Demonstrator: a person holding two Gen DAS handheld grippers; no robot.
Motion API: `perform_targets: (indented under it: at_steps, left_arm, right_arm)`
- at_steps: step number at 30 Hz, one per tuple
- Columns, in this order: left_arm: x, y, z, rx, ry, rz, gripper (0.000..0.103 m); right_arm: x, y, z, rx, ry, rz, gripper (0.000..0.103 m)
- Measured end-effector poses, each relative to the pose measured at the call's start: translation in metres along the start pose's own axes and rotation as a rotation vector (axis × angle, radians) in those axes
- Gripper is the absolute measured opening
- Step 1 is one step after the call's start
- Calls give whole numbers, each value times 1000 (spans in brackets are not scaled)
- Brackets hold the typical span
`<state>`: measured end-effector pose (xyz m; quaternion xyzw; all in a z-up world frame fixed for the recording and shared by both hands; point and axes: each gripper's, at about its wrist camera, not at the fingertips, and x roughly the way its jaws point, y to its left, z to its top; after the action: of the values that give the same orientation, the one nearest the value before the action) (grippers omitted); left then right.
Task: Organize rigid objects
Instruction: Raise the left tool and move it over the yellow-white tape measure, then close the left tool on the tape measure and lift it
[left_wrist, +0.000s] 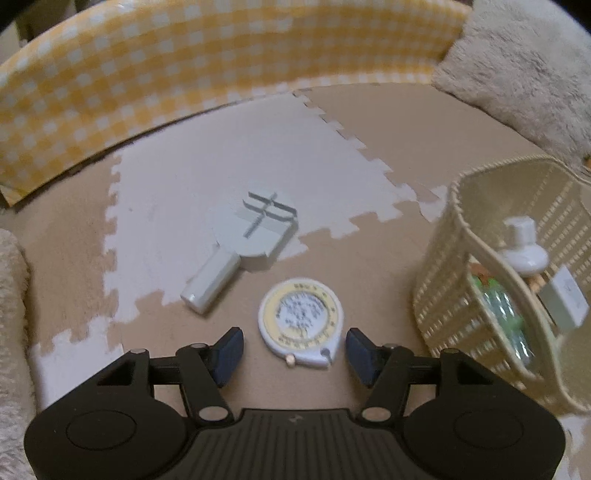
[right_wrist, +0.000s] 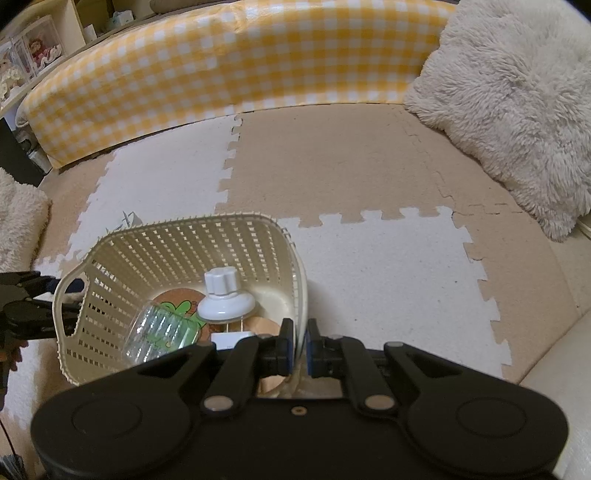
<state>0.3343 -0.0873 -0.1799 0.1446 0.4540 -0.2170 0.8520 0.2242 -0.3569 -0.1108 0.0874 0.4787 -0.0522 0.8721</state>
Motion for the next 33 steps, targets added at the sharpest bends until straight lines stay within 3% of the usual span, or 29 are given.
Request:
perform_targets:
  at_steps: [3,5,12,21,27,33]
  left_arm:
    - [3,-1,0,-5,-40,11,61]
    - [3,-3,1,2,-51,4,53]
    - [-3,-4,4,-15,-53,4,53]
    - [-47,2,32,-103,-182,-10,53]
    - [-77,-19,51,-85,-258,-96,53]
    - [-96,-65,60,19,-296,-201,53]
  right_arm:
    - [0,0,0,-5,4,-1,7]
    - [1,0,0,-5,5,0,7]
    - [1,1,0,-4,5,0,6]
    - [1,2,-1,-6,0,-3,6]
    - [0,3,-1,-7,0,-6,6]
    - [-1,1,-1,1,1,-1,6]
